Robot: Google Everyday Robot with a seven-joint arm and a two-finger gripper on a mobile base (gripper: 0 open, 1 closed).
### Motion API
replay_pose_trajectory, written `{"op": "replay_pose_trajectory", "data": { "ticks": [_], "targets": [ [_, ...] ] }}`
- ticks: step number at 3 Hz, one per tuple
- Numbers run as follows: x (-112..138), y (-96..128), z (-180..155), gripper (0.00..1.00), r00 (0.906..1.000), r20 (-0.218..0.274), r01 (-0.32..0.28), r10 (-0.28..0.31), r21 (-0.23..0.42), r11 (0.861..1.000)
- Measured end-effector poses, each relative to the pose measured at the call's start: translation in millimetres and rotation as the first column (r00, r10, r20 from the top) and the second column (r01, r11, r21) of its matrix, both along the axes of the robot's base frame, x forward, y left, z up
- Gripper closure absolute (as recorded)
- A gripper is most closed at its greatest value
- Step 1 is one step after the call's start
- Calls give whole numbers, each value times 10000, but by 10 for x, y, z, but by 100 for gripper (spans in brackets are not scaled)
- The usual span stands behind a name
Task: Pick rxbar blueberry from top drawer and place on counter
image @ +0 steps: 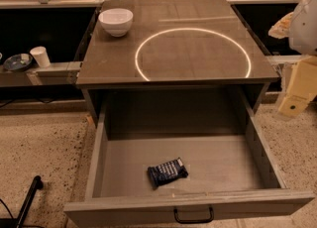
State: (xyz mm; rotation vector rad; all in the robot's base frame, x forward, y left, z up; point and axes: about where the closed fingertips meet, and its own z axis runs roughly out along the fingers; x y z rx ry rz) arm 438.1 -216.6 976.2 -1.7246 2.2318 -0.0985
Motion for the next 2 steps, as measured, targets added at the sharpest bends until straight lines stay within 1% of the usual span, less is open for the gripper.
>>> {"op": "replay_pose_trajectory", "data": {
  "ticks": [1,2],
  "targets": [
    [0,0,0,0,10000,0,0,0,0,10000],
    [37,152,-111,0,9985,14,-549,550,-250,9982]
  ]
}}
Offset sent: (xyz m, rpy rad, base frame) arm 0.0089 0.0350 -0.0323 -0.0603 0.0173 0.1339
